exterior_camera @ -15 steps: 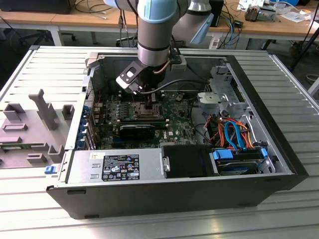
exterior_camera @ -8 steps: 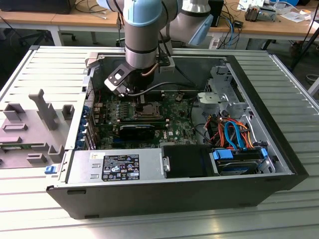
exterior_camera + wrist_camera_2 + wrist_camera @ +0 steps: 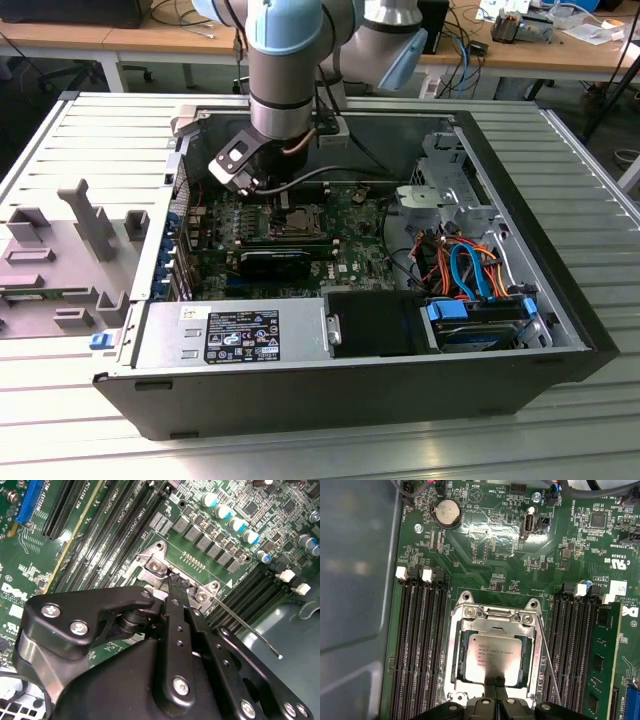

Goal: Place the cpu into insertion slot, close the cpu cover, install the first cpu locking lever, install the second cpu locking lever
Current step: 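Close the cpu cover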

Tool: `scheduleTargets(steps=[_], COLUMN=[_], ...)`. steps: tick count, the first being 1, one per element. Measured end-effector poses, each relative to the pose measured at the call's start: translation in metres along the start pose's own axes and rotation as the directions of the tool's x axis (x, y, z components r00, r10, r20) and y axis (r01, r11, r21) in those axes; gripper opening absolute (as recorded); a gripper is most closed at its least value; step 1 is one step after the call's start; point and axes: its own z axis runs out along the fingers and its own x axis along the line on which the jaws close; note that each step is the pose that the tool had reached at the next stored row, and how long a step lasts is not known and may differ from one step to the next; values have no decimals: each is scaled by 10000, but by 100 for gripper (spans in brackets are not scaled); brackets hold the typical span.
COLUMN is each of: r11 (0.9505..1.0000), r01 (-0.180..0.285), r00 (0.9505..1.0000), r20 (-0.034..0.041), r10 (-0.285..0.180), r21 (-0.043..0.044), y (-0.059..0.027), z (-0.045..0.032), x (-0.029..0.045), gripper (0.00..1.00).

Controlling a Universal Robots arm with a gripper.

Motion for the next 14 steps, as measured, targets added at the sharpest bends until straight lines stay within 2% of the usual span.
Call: scheduleTargets(steps=[3,5,7,8,10,12,14], r11=[10000,10000,10000,10000,9999,9999,9999], r01=[2,6,6,9,12,16,15], r00=[10000,9999,9997,9994,9990,9986,9982], r20=[-18,-128,-237,-337,-453,-525,-593], r10=[-2,-6,-6,-7,-6,-9,-7], r21=[-5,-6,32,79,115,126,135], y=[1,11,66,120,174,203,207], z=[-64,-117,-118,-120,-122,-138,-243], x=[3,1,-5,-12,-19,-22,-19], gripper=[11,11,11,11,11,11,11])
